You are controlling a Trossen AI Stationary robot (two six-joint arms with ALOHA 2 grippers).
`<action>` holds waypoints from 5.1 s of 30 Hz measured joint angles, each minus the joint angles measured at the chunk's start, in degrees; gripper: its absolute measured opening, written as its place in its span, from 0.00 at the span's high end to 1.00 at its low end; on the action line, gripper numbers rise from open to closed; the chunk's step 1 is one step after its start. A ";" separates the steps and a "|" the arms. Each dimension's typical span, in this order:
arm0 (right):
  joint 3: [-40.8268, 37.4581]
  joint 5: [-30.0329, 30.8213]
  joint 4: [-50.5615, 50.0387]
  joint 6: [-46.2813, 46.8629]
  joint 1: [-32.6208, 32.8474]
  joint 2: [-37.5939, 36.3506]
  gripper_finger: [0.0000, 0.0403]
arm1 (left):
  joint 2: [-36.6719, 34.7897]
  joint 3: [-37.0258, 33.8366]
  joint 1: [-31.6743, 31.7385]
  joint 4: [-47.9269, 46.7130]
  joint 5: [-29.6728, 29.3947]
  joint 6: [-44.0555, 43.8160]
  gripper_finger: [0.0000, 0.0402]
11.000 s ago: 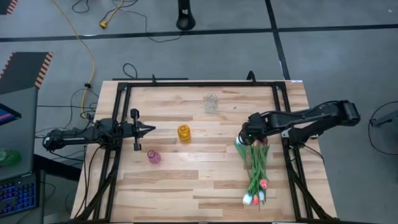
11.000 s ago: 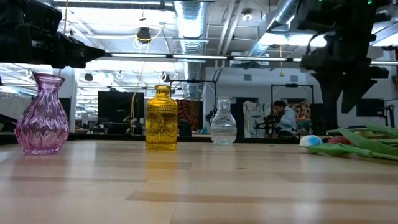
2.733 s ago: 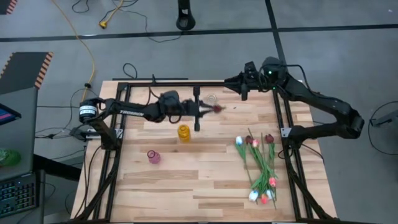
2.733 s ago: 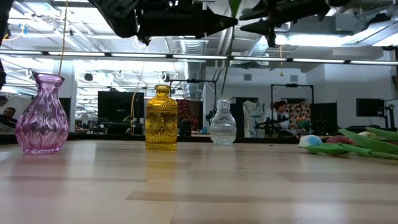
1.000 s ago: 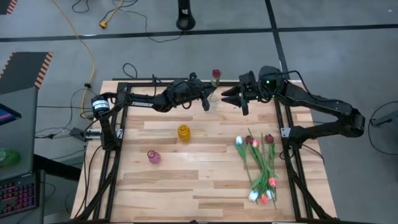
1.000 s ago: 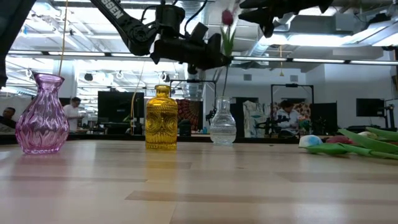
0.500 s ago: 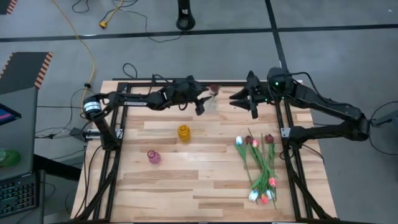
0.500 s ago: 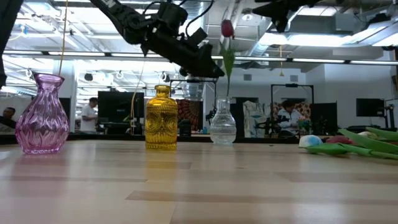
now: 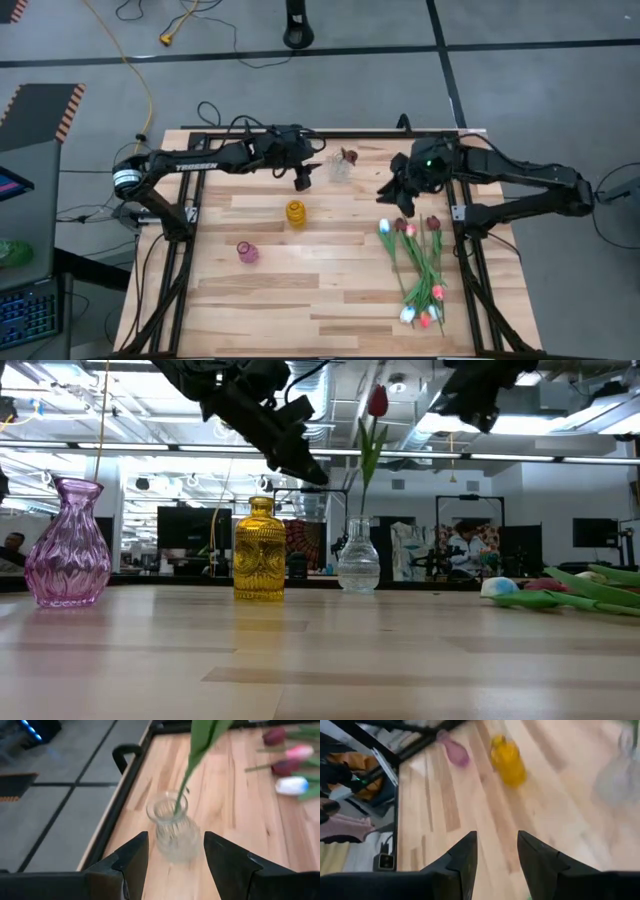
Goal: Sort flowers into vase by color
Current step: Put the white flower into the yellow vase
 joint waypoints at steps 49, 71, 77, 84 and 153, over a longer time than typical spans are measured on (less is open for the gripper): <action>0.00 9.97 -17.61 48.32 29.20 41.56 0.59 | -6.61 -0.02 -2.25 -13.41 0.68 4.80 0.55; -0.04 8.63 -15.83 47.05 27.62 39.65 0.92 | -10.94 -0.02 -2.29 -14.92 3.03 6.29 0.55; -0.04 14.37 -12.02 45.86 27.03 32.81 0.94 | -16.80 -0.02 -2.27 -17.86 6.69 6.29 0.55; -0.01 23.70 -0.30 38.41 26.30 25.52 0.93 | -24.88 -6.09 -2.27 -13.33 15.79 3.47 0.55; 0.02 29.94 49.64 -21.89 18.16 24.26 0.91 | -9.49 -21.40 -19.96 48.31 6.12 -8.77 0.82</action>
